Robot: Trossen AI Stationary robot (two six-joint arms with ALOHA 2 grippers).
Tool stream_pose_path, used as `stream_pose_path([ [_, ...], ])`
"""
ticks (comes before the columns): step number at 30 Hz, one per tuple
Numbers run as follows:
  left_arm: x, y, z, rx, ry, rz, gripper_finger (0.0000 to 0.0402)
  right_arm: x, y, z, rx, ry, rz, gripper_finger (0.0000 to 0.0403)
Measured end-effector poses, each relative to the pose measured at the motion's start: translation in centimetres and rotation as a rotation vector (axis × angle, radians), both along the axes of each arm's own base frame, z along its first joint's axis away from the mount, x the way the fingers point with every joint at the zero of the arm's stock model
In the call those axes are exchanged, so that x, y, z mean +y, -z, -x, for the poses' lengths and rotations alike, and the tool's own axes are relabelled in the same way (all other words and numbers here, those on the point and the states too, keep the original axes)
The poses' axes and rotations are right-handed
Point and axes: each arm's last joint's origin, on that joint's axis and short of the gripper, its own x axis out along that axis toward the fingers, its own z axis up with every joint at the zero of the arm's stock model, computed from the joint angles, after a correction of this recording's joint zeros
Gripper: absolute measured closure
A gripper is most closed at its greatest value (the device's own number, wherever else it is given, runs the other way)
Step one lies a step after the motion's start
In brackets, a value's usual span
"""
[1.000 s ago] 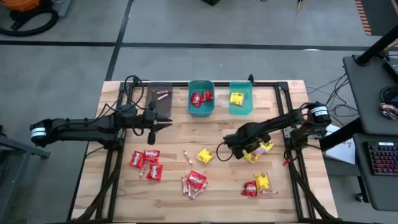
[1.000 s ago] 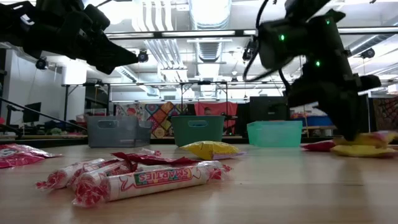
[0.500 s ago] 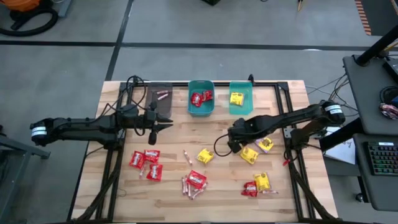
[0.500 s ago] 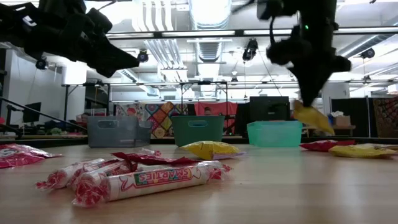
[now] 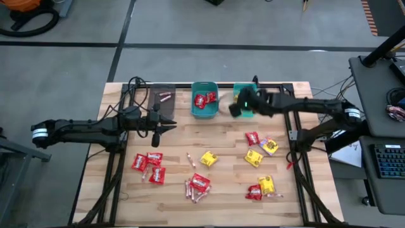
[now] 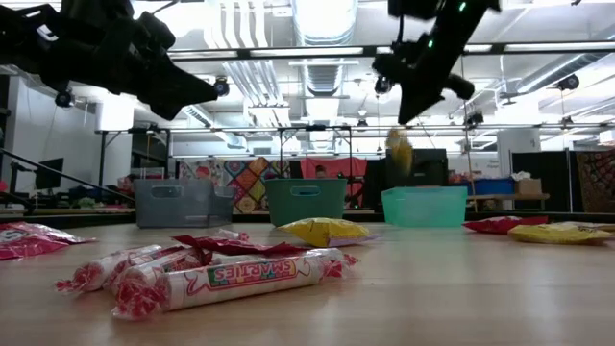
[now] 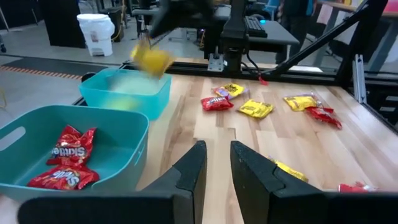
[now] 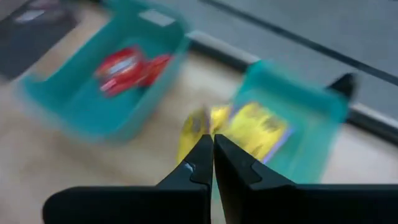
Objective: Sort candy
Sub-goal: Put the yellow candy on the light green bin, then put the top left red candy on the dark green bin
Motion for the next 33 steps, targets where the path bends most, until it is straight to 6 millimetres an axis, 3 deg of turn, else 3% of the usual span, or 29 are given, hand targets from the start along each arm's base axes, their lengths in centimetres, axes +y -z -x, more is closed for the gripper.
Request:
stream_pose_path([
  [7, 0.0, 0.0, 0.0, -0.004, -0.011, 0.06, 0.0345, -7.0, 3.0, 1.4, 0.138, 0.231, -0.005, 0.0394],
  [10, 0.0, 0.0, 0.0, -0.005, -0.016, 0.089, 0.0345, -8.3, 4.2, 1.6, 0.172, 0.205, -0.07, 0.0394],
  [14, 0.0, 0.3, 0.0, 0.016, -0.025, 0.135, 0.0345, -8.5, 4.8, 1.3, 0.185, 0.176, -0.098, 0.0394],
  [18, 0.0, 0.8, -0.1, 0.055, -0.038, 0.197, 0.0345, -7.3, 4.2, 0.7, 0.138, 0.109, -0.117, 0.0394],
  [23, -0.5, 1.8, -0.2, 0.143, -0.039, 0.292, 0.0345, -4.1, 3.1, -1.3, 0.076, -0.063, -0.069, 0.0394],
  [33, -4.5, 2.8, -1.5, 0.255, 0.174, 0.308, 0.0345, 3.4, 1.9, -5.0, -0.036, -0.384, 0.028, 0.0394],
])
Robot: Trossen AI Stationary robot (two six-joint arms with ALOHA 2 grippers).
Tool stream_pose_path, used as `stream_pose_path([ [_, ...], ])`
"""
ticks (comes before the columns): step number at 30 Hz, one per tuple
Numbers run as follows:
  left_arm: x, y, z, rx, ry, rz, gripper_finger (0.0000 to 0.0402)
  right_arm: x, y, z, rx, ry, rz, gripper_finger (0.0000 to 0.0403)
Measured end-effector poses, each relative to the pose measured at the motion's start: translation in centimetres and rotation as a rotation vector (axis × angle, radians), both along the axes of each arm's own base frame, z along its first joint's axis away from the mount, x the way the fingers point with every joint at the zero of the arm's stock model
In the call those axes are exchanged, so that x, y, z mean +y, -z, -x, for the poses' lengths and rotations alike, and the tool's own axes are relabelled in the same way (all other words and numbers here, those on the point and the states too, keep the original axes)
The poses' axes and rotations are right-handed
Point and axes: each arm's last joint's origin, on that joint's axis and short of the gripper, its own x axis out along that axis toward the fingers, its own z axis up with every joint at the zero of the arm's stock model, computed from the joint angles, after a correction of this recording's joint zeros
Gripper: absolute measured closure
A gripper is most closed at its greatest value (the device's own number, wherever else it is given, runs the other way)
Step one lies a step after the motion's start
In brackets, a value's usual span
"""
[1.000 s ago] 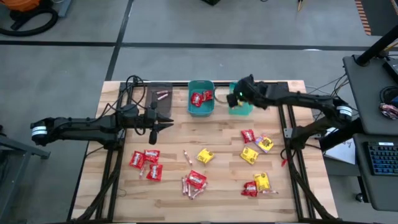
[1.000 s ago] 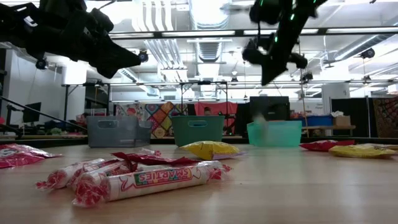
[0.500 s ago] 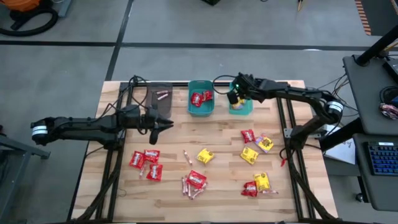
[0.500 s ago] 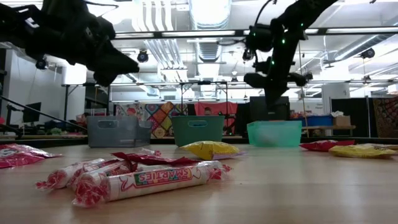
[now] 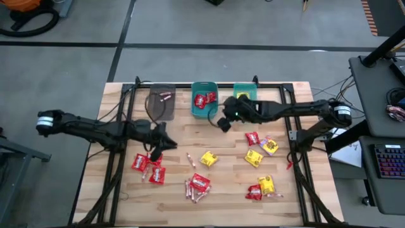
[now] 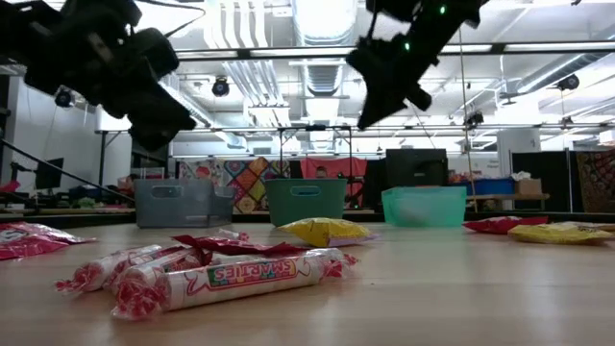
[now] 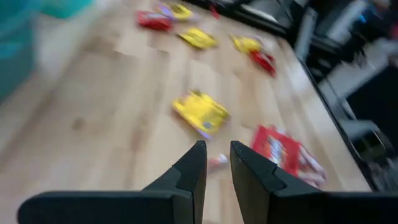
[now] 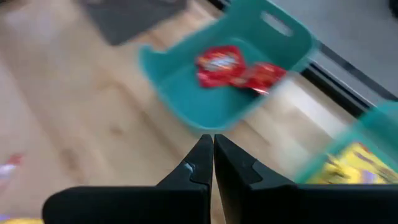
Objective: Sort candy
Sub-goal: Put the top left red candy on the dark green bin
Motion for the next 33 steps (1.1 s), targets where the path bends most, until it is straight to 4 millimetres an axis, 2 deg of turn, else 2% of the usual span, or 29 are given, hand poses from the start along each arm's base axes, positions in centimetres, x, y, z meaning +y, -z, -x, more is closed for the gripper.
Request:
stream_pose_path([
  [5, -2.2, 1.0, -0.4, 0.057, 0.135, -0.046, 0.0345, 2.2, -0.8, -0.7, -0.028, -0.095, 0.027, 0.0394],
  [9, -3.4, 1.5, -0.7, 0.184, 0.148, 0.028, 0.0344, 3.2, -1.4, -1.0, -0.046, -0.126, 0.031, 0.0394],
  [14, -4.4, 1.1, -0.2, 0.573, 0.041, 0.148, 0.0338, 3.5, -1.6, -1.1, -0.053, -0.136, 0.032, 0.0394],
  [19, -5.2, 0.8, 0.3, 0.872, -0.055, 0.037, 0.0324, 3.5, -1.6, -1.1, -0.051, -0.139, 0.036, 0.0394],
  [23, -5.6, 1.1, -0.2, 0.955, -0.046, -0.031, 0.0292, 3.5, -1.5, -1.0, -0.043, -0.149, 0.045, 0.0394],
  [29, -5.7, 2.6, -0.7, 1.013, -0.01, -0.125, 0.0235, 3.6, -1.2, -0.9, -0.022, -0.161, 0.049, 0.0394],
  [33, -5.6, 3.8, -0.6, 1.069, 0.002, -0.158, 0.0225, 3.7, -0.6, -0.7, -0.004, -0.165, 0.046, 0.0394],
])
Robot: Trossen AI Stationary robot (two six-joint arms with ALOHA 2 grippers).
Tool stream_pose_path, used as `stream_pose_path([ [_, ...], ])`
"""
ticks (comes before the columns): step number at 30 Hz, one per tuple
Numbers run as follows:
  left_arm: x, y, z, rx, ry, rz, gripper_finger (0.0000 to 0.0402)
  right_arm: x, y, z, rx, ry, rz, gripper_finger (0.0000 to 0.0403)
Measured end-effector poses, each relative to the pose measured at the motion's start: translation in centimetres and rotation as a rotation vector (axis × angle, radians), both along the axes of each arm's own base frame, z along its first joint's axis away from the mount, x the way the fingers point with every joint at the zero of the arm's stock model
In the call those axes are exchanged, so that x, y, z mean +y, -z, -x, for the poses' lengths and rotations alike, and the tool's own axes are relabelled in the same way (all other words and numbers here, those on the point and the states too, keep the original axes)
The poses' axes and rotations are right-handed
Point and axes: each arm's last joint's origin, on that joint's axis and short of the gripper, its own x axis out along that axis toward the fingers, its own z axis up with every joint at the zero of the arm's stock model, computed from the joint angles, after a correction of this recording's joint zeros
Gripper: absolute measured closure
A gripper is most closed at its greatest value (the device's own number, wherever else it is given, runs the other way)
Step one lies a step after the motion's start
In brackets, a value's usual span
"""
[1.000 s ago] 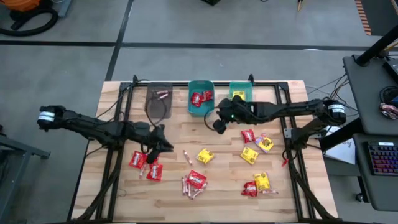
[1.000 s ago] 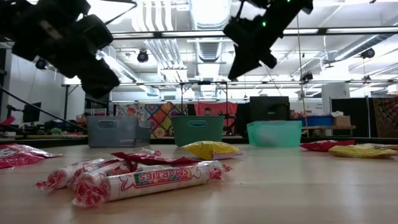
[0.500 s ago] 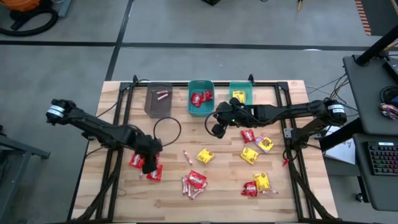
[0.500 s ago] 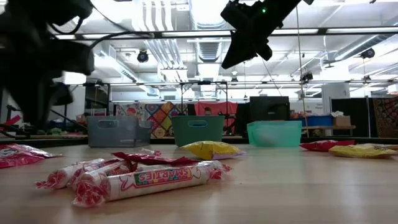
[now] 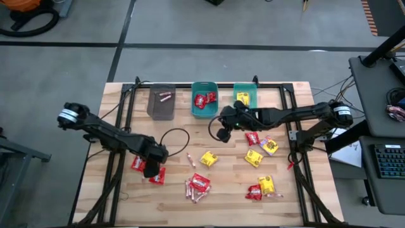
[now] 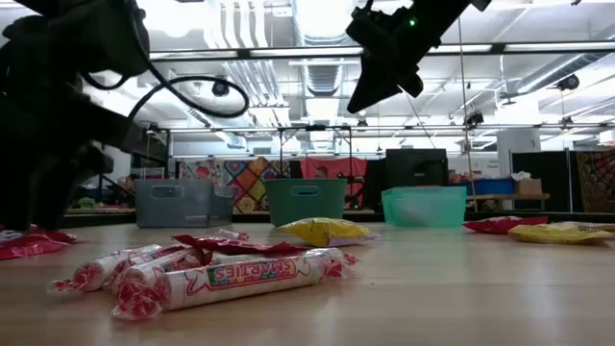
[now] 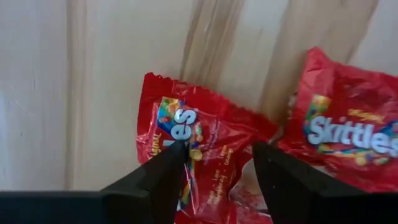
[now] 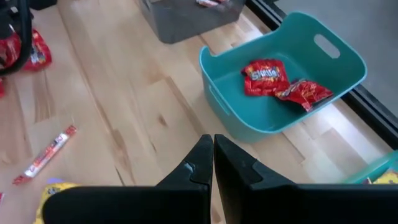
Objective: Sort candy
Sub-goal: Put the top left red candy on the dark green bin
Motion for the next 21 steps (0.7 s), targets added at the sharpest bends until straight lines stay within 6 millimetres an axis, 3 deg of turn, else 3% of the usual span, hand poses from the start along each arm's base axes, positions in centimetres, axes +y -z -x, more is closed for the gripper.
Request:
stream_pose_path([
  [6, 0.0, 0.7, -0.1, 0.031, 0.004, -0.029, 0.0259, 0.0, 0.9, 0.3, 0.029, 0.002, -0.004, 0.0394],
  [15, -0.4, -0.8, -1.4, -0.032, 0.067, -0.023, 0.0387, 0.2, 1.5, 0.5, 0.039, 0.011, -0.018, 0.0394],
  [21, -0.7, -2.9, -2.4, -0.077, 0.114, -0.015, 0.0392, 0.6, 2.2, 0.7, 0.061, 0.0, -0.02, 0.0394],
])
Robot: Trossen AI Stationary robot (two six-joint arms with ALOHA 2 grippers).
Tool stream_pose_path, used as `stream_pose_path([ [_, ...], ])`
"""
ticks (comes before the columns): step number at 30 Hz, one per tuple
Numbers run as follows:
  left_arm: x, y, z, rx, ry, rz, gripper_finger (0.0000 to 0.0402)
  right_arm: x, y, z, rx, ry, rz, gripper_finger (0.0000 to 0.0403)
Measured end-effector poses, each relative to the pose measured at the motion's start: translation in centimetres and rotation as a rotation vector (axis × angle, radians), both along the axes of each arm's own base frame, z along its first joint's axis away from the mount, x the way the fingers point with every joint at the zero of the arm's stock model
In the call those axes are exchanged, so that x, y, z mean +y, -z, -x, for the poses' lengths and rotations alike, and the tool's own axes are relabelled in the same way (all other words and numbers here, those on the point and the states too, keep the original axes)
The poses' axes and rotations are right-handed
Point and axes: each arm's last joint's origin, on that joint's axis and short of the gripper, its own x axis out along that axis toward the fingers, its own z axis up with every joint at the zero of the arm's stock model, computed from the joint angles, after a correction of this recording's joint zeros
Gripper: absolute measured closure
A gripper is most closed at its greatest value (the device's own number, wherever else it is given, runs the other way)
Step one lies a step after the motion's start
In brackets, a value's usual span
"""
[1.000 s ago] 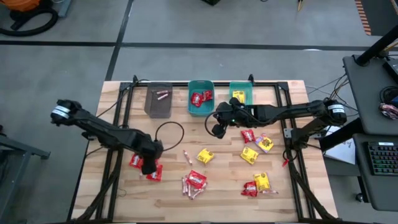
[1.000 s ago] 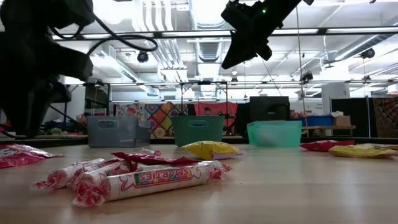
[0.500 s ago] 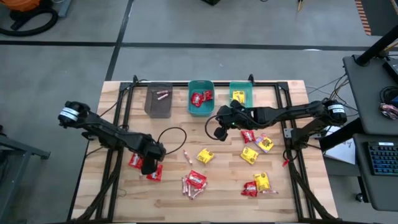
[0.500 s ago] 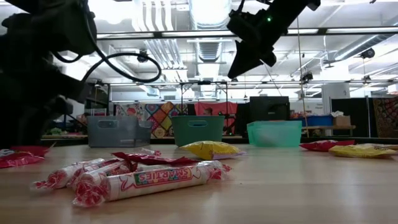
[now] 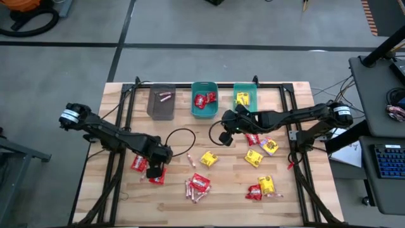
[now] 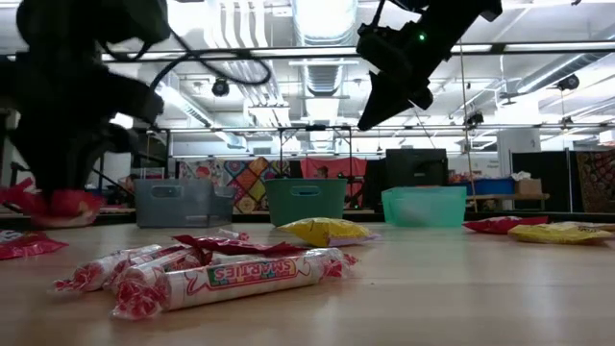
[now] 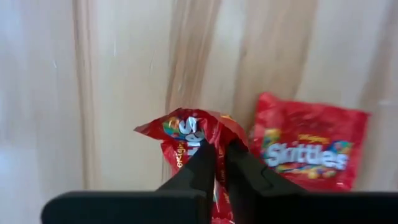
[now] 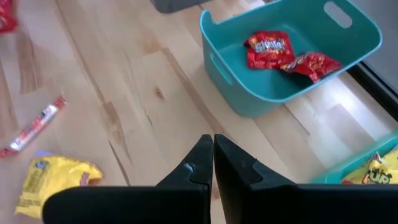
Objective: Sort candy
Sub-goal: Put the top left red candy on the dark green bin
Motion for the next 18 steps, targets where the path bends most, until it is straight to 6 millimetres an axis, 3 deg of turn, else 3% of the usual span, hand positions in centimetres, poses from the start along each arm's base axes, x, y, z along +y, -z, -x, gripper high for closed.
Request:
stream_pose_path([
  [5, 0.2, -3.1, -1.6, -0.134, 0.1, -0.036, 0.0398, 0.2, 1.0, 0.4, 0.032, -0.006, -0.001, 0.0394],
  [10, 2.3, -6.7, -3.5, -0.307, 0.202, -0.161, 0.04, 0.4, 1.3, 0.5, 0.043, -0.009, -0.002, 0.0394],
  [14, 5.7, -8.8, -5.5, -0.472, 0.281, -0.281, 0.0401, 1.0, 1.3, 0.5, 0.045, -0.029, -0.003, 0.0394],
  [18, 11.0, -10.1, -7.2, -0.654, 0.276, -0.404, 0.0401, 1.8, 1.4, 0.7, 0.053, -0.044, -0.014, 0.0394],
])
